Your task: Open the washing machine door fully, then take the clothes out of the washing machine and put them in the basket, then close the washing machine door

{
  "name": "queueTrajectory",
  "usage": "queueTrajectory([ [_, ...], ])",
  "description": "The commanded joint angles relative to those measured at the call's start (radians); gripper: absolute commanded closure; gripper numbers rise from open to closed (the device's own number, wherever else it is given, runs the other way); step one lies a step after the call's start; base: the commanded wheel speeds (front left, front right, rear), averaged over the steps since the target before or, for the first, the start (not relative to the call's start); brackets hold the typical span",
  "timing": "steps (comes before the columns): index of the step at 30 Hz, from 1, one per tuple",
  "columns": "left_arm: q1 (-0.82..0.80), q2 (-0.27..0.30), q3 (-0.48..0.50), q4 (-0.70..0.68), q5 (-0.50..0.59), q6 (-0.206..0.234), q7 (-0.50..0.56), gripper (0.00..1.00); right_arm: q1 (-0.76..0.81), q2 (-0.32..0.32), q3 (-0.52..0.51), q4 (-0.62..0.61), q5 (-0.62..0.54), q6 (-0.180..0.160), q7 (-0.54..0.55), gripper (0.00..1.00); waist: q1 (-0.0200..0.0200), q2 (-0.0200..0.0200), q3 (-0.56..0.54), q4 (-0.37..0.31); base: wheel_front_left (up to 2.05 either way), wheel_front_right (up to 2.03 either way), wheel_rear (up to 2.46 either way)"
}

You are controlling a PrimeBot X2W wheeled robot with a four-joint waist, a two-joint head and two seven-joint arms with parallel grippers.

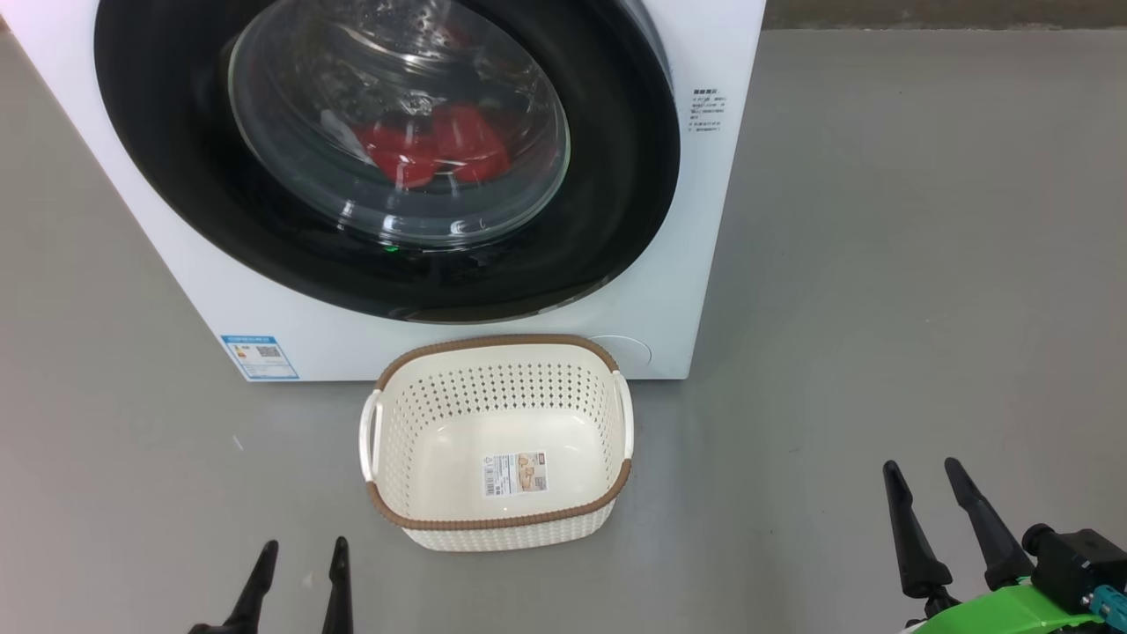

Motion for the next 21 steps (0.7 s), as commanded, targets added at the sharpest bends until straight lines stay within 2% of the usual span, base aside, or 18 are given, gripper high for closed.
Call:
queueTrajectory([
  [1, -0.010, 0.014, 0.032, -0.021, 0.025, -0.002, -0.016, 0.00, -0.005, -0.012, 0.016, -0.029, -0.026, 0.001, -0.019, 0.00, -0.0001, 0.0000, 0.000, 0.000, 0.00, 0.00, 0.00],
  [21, -0.016, 0.015, 0.055, 0.021, -0.003, -0.033, -0.019, 0.00, 0.010, 0.017, -0.025, -0.020, -0.021, 0.001, -0.021, 0.00, -0.0001, 0.0000, 0.004, -0.004, 0.00, 0.00, 0.00],
])
